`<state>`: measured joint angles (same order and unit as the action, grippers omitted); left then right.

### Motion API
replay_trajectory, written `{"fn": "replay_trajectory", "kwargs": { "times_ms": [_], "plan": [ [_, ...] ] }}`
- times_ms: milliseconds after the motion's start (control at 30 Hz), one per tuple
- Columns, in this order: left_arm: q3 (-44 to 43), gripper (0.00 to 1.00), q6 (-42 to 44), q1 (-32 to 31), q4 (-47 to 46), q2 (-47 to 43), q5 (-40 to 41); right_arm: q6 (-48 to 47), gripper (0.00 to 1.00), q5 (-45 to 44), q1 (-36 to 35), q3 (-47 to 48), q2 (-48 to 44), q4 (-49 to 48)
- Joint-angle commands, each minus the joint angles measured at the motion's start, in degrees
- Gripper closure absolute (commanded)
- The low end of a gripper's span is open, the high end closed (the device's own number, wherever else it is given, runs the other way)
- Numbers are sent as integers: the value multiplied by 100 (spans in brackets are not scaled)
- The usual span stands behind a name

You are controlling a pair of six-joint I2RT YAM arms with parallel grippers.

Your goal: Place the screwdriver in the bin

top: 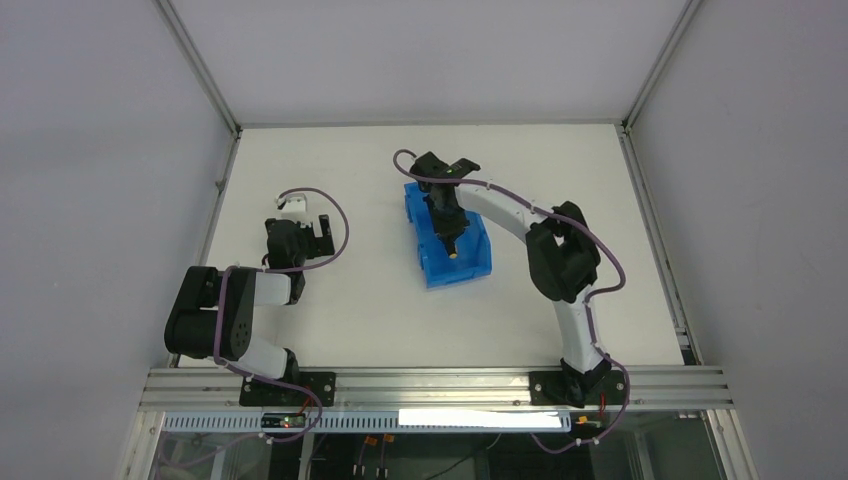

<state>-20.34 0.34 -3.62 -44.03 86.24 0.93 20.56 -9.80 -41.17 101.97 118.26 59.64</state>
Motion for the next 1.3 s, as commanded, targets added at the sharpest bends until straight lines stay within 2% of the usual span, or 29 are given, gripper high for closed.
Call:
{"fn": "replay_trajectory", "kwargs": {
  "times_ms": [0, 167, 267, 300, 400, 733, 800, 867, 900, 933, 1033, 1167, 1267],
  "plan": [
    [-144, 0, -113, 79, -247, 15, -119, 132, 100, -125, 10, -284, 335, -811],
    [-143, 0, -113, 80, -252, 16, -119, 127, 100, -203, 3, -357, 513, -895],
    [-139, 0, -110, 80, -247, 16, -118, 133, 83, -151, -1, -352, 508, -874],
    [-145, 0, -111, 78, -239, 11, -119, 131, 72, -138, -5, -331, 473, -833],
    [-144, 0, -111, 77, -246, 12, -119, 91, 54, -188, -29, -179, 318, -666],
    [-138, 0, -112, 79, -246, 16, -119, -397, 30, -527, -68, 808, -750, 111],
    [-142, 0, -112, 80, -246, 16, -119, -501, 22, -698, -51, 808, -1162, 124],
    [-137, 0, -110, 78, -246, 16, -119, -639, 9, -813, 19, 664, -1497, 21],
    [-139, 0, -110, 80, -246, 14, -119, -713, 3, -842, 72, 424, -1813, -214],
    [-140, 0, -107, 80, -246, 14, -117, -786, 1, -847, 152, 134, -2071, -464],
    [-140, 0, -111, 80, -251, 16, -118, -919, 1, -706, 620, -933, -2952, -1347],
    [-139, 0, -110, 80, -247, 14, -119, -861, 2, -134, 1565, -3063, -4224, -3370],
    [-138, 0, -111, 75, -246, 16, -119, -907, 1, -450, 2042, -4601, -5075, -4845]
  ]
}}
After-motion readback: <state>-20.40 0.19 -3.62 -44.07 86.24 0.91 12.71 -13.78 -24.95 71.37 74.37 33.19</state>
